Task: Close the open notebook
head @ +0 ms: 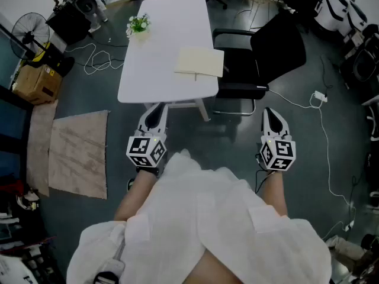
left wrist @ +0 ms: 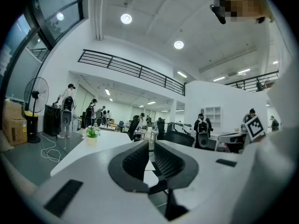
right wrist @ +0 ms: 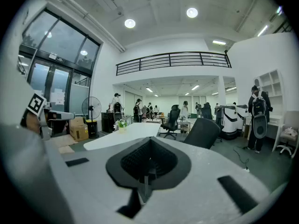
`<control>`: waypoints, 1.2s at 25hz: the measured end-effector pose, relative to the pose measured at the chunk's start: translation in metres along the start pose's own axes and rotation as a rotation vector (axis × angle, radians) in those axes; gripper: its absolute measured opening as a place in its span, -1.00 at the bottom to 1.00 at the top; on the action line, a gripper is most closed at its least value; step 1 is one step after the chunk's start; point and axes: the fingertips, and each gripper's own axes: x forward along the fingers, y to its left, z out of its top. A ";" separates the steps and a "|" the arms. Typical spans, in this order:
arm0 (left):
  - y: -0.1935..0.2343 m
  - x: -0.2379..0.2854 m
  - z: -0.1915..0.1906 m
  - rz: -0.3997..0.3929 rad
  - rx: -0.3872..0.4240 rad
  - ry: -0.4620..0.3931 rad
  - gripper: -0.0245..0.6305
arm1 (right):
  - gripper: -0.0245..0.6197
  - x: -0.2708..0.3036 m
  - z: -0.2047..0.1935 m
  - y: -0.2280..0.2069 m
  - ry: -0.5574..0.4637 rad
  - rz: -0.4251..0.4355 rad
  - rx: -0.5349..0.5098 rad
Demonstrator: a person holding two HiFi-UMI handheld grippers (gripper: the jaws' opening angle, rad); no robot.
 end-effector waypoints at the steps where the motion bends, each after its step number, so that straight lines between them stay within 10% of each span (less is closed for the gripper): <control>1: -0.002 0.001 -0.002 -0.002 -0.004 0.004 -0.82 | -0.92 0.001 0.000 0.000 0.001 0.001 0.000; 30: 0.011 0.096 -0.028 -0.020 -0.009 0.071 -0.82 | -0.91 0.112 -0.030 -0.028 0.058 0.086 0.045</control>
